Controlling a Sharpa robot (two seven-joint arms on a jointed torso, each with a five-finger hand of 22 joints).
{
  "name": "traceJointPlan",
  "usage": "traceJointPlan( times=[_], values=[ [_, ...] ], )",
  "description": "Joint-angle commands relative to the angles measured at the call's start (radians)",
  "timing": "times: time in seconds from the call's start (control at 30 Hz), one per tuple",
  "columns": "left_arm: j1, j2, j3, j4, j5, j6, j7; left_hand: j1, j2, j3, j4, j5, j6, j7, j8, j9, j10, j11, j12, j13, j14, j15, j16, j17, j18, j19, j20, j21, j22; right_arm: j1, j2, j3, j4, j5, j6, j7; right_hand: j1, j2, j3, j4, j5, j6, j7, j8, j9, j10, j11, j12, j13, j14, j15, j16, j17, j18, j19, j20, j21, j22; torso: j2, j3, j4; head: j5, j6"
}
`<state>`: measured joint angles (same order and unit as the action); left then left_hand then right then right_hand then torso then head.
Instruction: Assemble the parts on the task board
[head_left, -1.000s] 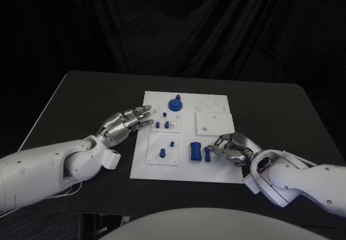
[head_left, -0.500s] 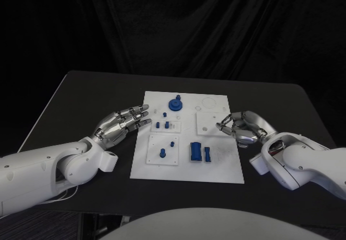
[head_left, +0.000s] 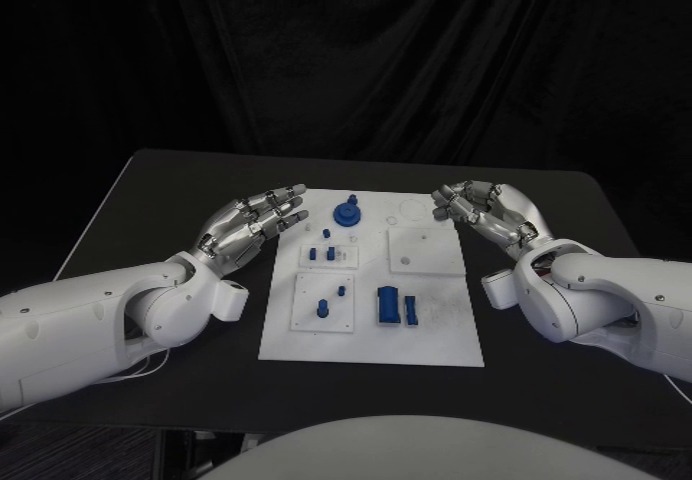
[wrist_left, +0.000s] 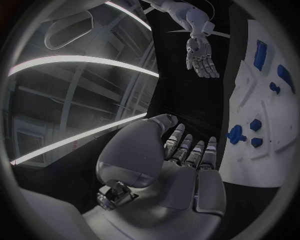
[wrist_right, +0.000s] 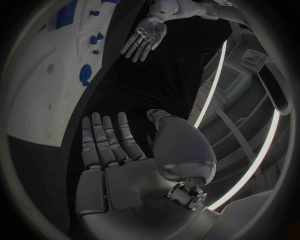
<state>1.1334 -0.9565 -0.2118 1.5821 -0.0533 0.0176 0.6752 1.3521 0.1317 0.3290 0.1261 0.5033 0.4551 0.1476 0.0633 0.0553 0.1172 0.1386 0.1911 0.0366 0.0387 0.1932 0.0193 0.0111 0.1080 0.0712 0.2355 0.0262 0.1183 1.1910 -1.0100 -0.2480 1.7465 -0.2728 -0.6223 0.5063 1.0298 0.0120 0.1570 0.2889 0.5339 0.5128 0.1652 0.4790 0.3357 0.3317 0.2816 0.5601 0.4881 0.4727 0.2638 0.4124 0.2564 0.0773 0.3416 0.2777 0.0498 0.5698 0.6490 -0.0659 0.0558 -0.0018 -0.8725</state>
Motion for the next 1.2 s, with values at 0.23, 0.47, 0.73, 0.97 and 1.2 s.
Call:
traceJointPlan(
  times=[0.23, 0.47, 0.73, 0.97, 1.2],
  values=[
    [0.004, 0.078, 0.001, -0.061, 0.034, 0.015, 0.164, -0.134, 0.037, -0.192, 0.170, -0.041, -0.152, -0.070, -0.027, -0.018, -0.074, -0.093, -0.086, -0.014, -0.039, -0.031, -0.019, -0.011, 0.016, -0.051, -0.022, -0.014, -0.069, -0.058, 0.020, 0.000, -0.075, 0.139, 0.170, 0.251, 0.002, 0.041, -0.177, 0.005, -0.075, -0.208, -0.143, -0.297, -0.241, -0.288, -0.159, -0.256, -0.323, -0.414, -0.081, -0.222, -0.189, -0.007, -0.278, 0.018, -0.030, -0.394, -0.076, -0.0022, -0.0240, 0.034, 0.000],
    [-0.005, 0.120, 0.001, -0.098, 0.039, 0.015, 0.182, -0.170, 0.103, -0.344, 0.168, -0.105, -0.297, -0.168, -0.041, -0.033, -0.093, -0.118, -0.116, -0.019, -0.039, -0.054, -0.019, -0.011, 0.019, -0.060, -0.039, -0.018, -0.089, -0.102, 0.029, 0.000, -0.107, 0.139, 0.173, 0.294, 0.035, 0.087, -0.278, 0.004, -0.078, -0.280, -0.216, -0.410, -0.303, -0.313, -0.271, -0.319, -0.419, -0.453, -0.126, -0.285, -0.233, 0.005, -0.303, 0.012, -0.035, -0.458, -0.095, -0.0056, -0.0216, 0.033, 0.000],
    [-0.007, 0.125, 0.010, -0.095, 0.028, -0.031, -0.005, -0.655, 0.015, -0.329, 0.047, -0.272, -0.373, -0.148, -0.063, -0.055, -0.117, -0.139, -0.191, -0.037, -0.039, -0.112, -0.019, -0.011, -0.026, -0.071, -0.121, -0.026, -0.118, -0.108, 0.055, 0.029, -0.118, 0.141, 0.106, 0.146, -0.742, -0.012, -0.157, -0.213, -0.416, -0.513, -0.165, -0.479, -0.336, -0.332, -0.282, -0.560, -0.488, -0.473, -0.264, -0.412, -0.256, -0.077, -0.342, -0.202, -0.050, -0.570, -0.087, 0.0005, -0.0244, 0.033, 0.018],
    [-0.021, 0.135, 0.048, -0.080, 0.033, -0.172, -0.033, -0.833, -0.023, -0.329, 0.002, -0.331, -0.455, -0.148, -0.063, -0.055, -0.117, -0.139, -0.191, -0.037, -0.039, -0.193, -0.019, -0.011, -0.108, -0.071, -0.148, -0.026, -0.118, -0.126, 0.150, 0.148, -0.150, 0.213, -0.032, 0.074, -0.955, -0.012, -0.157, -0.289, -0.534, -0.513, -0.165, -0.479, -0.336, -0.332, -0.282, -0.560, -0.488, -0.473, -0.264, -0.412, -0.256, -0.077, -0.342, -0.278, -0.050, -0.570, -0.092, 0.0186, -0.0331, 0.024, 0.088],
    [-0.044, 0.150, 0.108, -0.055, 0.040, -0.400, -0.078, -0.961, -0.049, -0.329, -0.029, -0.374, -0.455, -0.148, -0.063, -0.055, -0.117, -0.139, -0.191, -0.037, -0.039, -0.193, -0.019, -0.011, -0.108, -0.071, -0.236, -0.026, -0.118, -0.140, 0.222, 0.238, -0.174, 0.267, -0.136, 0.020, -1.030, -0.012, -0.157, -0.289, -0.534, -0.513, -0.165, -0.479, -0.336, -0.332, -0.282, -0.560, -0.488, -0.473, -0.264, -0.412, -0.256, -0.077, -0.342, -0.278, -0.050, -0.570, -0.099, 0.0463, -0.0464, 0.011, 0.196]
  ],
)
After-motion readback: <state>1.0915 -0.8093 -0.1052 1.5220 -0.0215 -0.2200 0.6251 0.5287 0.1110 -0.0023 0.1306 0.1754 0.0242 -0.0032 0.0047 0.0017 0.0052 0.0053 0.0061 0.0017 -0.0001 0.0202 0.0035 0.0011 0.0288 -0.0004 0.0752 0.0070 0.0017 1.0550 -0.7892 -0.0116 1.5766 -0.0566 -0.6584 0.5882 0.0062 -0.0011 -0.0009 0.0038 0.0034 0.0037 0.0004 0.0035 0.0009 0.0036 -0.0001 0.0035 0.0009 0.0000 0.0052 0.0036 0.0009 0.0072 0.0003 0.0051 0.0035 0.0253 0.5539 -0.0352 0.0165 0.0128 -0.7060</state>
